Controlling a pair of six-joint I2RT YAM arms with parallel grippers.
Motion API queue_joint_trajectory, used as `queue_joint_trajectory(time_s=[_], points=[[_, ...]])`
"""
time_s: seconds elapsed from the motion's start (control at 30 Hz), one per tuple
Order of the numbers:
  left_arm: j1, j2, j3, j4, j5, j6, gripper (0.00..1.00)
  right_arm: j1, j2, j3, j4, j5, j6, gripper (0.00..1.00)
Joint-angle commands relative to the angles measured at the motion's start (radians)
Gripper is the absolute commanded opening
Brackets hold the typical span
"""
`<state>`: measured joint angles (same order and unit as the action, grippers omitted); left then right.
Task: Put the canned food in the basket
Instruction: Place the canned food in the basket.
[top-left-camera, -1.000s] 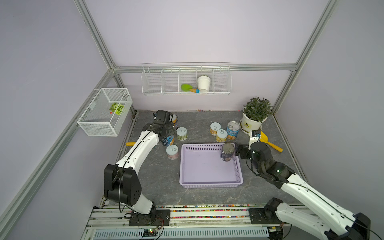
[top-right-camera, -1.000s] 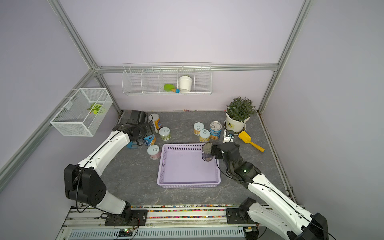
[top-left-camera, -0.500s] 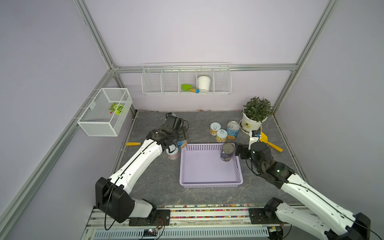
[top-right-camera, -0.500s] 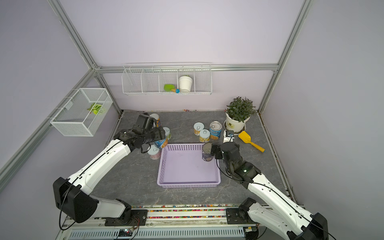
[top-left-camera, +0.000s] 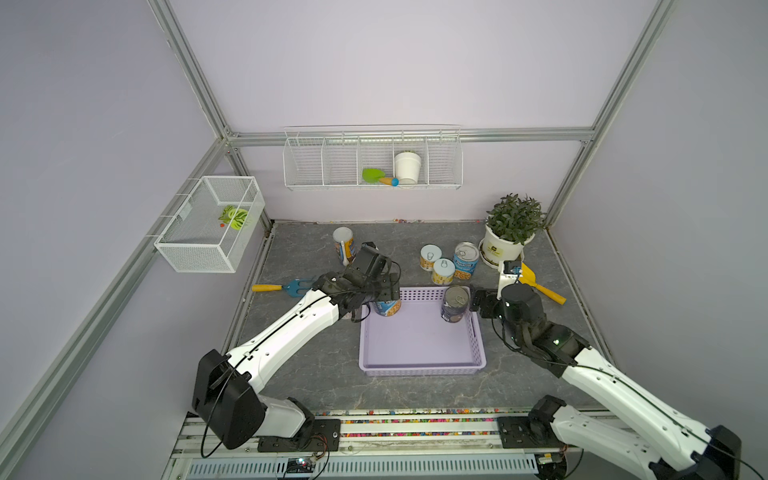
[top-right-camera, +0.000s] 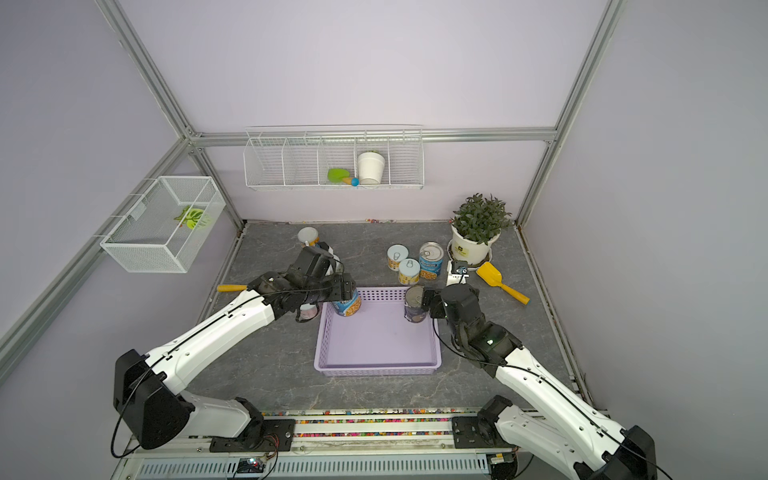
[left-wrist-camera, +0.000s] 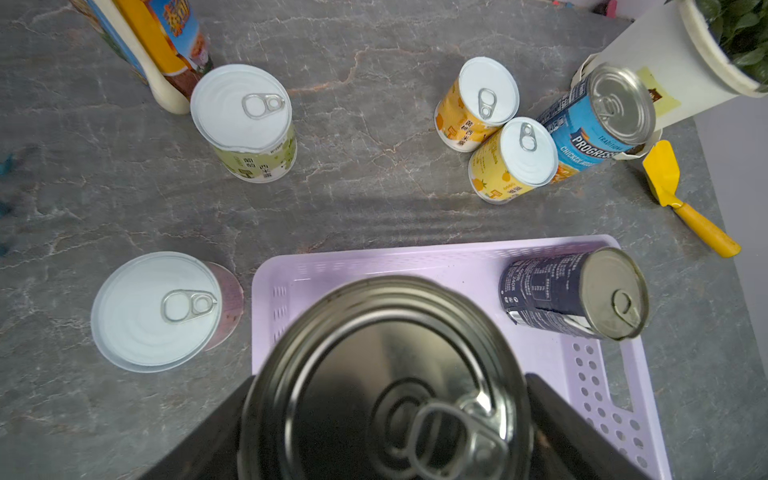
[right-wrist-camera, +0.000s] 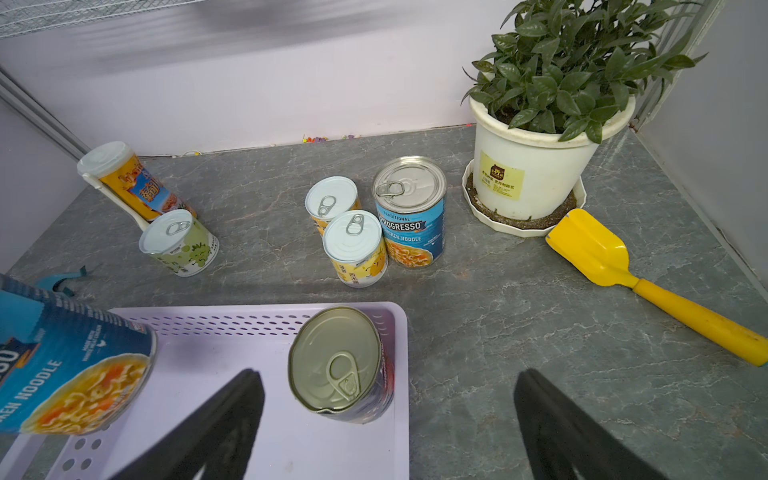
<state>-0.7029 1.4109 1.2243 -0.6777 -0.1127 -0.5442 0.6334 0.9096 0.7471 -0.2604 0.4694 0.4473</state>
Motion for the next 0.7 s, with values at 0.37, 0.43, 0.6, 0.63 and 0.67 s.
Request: queue_joint_trajectory(time_s=[0.37, 0.43, 0.6, 0.63, 0.67], points=[[-0.008, 0.114, 0.06, 0.136, -0.043, -0.022, 0.71, -0.006, -0.007, -0.006, 0.017, -0.006, -0.006, 0.98], [-0.009, 0.123, 0.06, 0.13, -0.066, -0.029, 0.71, -0.005, -0.005, -0.006, 0.018, -0.005, -0.006, 0.98], [-0.009, 0.122, 0.019, 0.152, -0.108, -0.033, 0.71, -0.005, 0.0, -0.006, 0.023, -0.007, -0.005, 0.98], [-0.009, 0.122, 0.014, 0.156, -0.115, -0.038, 0.71, -0.005, 0.002, -0.007, 0.024, -0.008, -0.005, 0.98], [-0.009, 0.124, 0.012, 0.151, -0.133, -0.052, 0.71, -0.005, 0.006, -0.006, 0.023, -0.009, -0.007, 0.98]])
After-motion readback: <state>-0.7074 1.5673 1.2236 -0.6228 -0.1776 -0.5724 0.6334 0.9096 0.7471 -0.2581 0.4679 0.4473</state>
